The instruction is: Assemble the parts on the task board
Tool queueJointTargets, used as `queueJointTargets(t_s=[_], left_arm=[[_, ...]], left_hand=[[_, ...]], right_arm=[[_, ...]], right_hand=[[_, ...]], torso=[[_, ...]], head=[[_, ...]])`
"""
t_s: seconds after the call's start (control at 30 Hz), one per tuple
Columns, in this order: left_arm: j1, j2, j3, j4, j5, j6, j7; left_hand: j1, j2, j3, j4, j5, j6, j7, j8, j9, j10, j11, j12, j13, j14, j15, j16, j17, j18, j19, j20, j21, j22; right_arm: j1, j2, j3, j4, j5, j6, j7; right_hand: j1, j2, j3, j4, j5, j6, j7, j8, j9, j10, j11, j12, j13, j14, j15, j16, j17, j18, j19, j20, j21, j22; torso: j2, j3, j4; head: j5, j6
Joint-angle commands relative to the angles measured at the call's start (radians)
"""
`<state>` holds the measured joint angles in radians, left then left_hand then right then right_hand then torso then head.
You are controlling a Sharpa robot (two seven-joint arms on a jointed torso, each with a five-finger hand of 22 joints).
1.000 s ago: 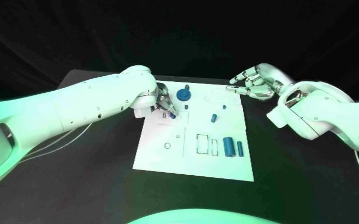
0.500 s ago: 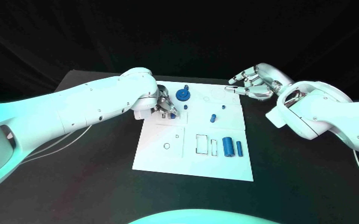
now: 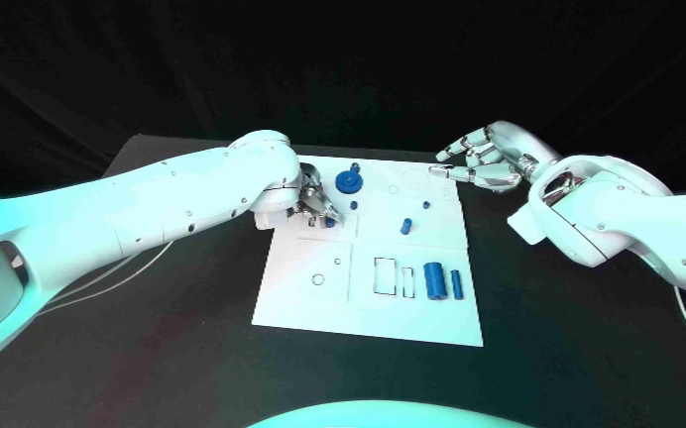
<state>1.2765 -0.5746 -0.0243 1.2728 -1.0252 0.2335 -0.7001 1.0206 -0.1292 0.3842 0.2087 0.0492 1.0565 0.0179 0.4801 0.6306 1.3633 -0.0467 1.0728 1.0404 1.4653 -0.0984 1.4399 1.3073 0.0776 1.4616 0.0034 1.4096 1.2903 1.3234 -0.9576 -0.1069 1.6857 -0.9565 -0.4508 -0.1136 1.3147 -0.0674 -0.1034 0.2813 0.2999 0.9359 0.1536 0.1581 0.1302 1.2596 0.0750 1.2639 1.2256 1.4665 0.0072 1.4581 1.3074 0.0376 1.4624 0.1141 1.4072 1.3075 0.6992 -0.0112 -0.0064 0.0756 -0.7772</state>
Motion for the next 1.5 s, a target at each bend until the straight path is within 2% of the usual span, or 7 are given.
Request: queueJointTargets(t_s=[0.03, 0.43, 0.7, 0.83, 0.97, 1.17, 1.5], left_arm=[[0.0, -0.003, 0.001, 0.008, -0.008, 0.0, -0.036], [0.005, -0.036, 0.018, 0.046, -0.015, -0.011, -0.035], [0.028, -0.056, 0.038, 0.071, -0.023, -0.009, -0.035], [0.045, -0.066, 0.043, 0.065, -0.033, -0.008, -0.032], [0.063, -0.061, 0.047, 0.025, -0.037, -0.04, -0.003], [0.077, -0.037, 0.048, -0.055, -0.032, -0.112, 0.058], [0.085, 0.01, 0.046, -0.15, -0.068, -0.055, 0.059]], left_hand=[[-0.007, 0.0, -0.015, 0.002, 0.002, 0.001, 0.005, 0.002, 0.002, 0.002, 0.001, 0.006, 0.0, 0.065, -0.005, -0.004, 0.114, -0.019, 0.006, -0.006, 0.005, 0.0], [-0.005, -0.008, -0.073, 0.02, 0.002, -0.002, 0.004, 0.002, 0.003, 0.0, 0.001, 0.007, 0.002, 0.065, -0.005, -0.004, 0.115, -0.018, 0.006, -0.008, 0.004, -0.001], [0.004, -0.012, -0.119, 0.036, 0.002, -0.005, 0.005, 0.003, 0.004, -0.006, 0.001, -0.001, -0.006, 0.065, -0.005, -0.005, 0.114, -0.018, 0.005, -0.008, 0.003, -0.002], [0.027, -0.01, -0.147, 0.043, 0.002, -0.019, 0.009, -0.003, 0.003, -0.034, 0.004, -0.052, -0.059, 0.064, -0.002, -0.006, 0.113, -0.015, -0.002, -0.007, -0.008, -0.018], [0.06, -0.002, -0.17, 0.05, 0.003, -0.044, 0.021, -0.02, -0.006, -0.068, 0.014, -0.106, -0.112, 0.064, 0.005, -0.008, 0.112, -0.01, -0.013, -0.003, -0.024, -0.043], [0.081, -0.001, -0.193, 0.064, 0.002, -0.059, 0.028, -0.034, -0.015, -0.071, 0.021, -0.105, -0.113, 0.064, 0.01, -0.008, 0.112, -0.009, -0.015, 0.001, -0.028, -0.047], [0.096, -0.007, -0.214, 0.073, 0.002, -0.06, 0.031, -0.041, -0.021, -0.074, 0.023, -0.107, -0.119, 0.064, 0.013, -0.008, 0.113, -0.01, -0.013, 0.004, -0.026, -0.043]], right_arm=[[-0.001, 0.0, 0.0, 0.001, -0.007, 0.01, 0.002], [-0.001, -0.002, 0.0, -0.004, -0.007, 0.007, 0.003], [-0.001, -0.002, 0.0, -0.008, -0.006, 0.004, 0.006], [-0.001, -0.002, 0.0, -0.009, -0.005, 0.004, 0.006], [-0.001, -0.002, 0.0, -0.01, -0.005, 0.004, 0.006], [-0.001, 0.001, 0.0, -0.012, -0.005, 0.004, 0.007], [-0.001, 0.005, 0.0, -0.014, -0.005, 0.005, 0.006]], right_hand=[[0.0, 0.009, -0.006, 0.0, 0.004, 0.006, 0.0, 0.003, 0.001, 0.0, -0.003, -0.001, -0.001, 0.056, -0.01, -0.005, 0.069, 0.008, -0.002, -0.008, -0.005, 0.15], [-0.002, 0.009, -0.008, 0.001, 0.003, 0.005, 0.0, 0.003, 0.001, 0.0, -0.003, -0.002, -0.002, 0.055, -0.01, -0.008, 0.065, 0.008, -0.003, -0.008, -0.008, 0.148], [-0.004, 0.009, -0.011, 0.002, 0.003, 0.005, 0.0, 0.004, 0.002, -0.001, -0.003, -0.003, -0.003, 0.054, -0.01, -0.01, 0.062, 0.009, -0.005, -0.009, -0.011, 0.147], [-0.005, 0.009, -0.012, 0.002, 0.003, 0.005, 0.0, 0.004, 0.002, -0.002, -0.003, -0.003, -0.003, 0.053, -0.01, -0.013, 0.057, 0.01, -0.007, -0.009, -0.014, 0.144], [-0.005, 0.009, -0.012, 0.002, 0.004, 0.005, 0.0, 0.004, 0.002, -0.002, -0.003, -0.004, -0.004, 0.053, -0.01, -0.013, 0.056, 0.01, -0.007, -0.009, -0.014, 0.144], [-0.005, 0.009, -0.012, 0.002, 0.004, 0.005, 0.0, 0.004, 0.002, -0.002, -0.003, -0.004, -0.003, 0.053, -0.01, -0.013, 0.056, 0.01, -0.007, -0.009, -0.014, 0.144], [-0.005, 0.009, -0.013, 0.002, 0.004, 0.005, 0.0, 0.004, 0.002, -0.002, -0.003, -0.003, -0.003, 0.053, -0.01, -0.013, 0.057, 0.01, -0.007, -0.009, -0.015, 0.144]], torso=[[0.0, -0.0005, -0.0004], [-0.001, -0.0001, 0.0001], [0.001, -0.0005, -0.0004], [0.0, -0.0002, 0.0006], [0.0, -0.0004, 0.0017], [0.001, -0.0005, -0.0008], [0.001, -0.0011, 0.0014]], head=[[0.0, 0.002], [-0.004, 0.006], [-0.005, 0.01], [-0.005, 0.01], [-0.004, 0.013], [-0.001, 0.018], [-0.001, 0.016]])
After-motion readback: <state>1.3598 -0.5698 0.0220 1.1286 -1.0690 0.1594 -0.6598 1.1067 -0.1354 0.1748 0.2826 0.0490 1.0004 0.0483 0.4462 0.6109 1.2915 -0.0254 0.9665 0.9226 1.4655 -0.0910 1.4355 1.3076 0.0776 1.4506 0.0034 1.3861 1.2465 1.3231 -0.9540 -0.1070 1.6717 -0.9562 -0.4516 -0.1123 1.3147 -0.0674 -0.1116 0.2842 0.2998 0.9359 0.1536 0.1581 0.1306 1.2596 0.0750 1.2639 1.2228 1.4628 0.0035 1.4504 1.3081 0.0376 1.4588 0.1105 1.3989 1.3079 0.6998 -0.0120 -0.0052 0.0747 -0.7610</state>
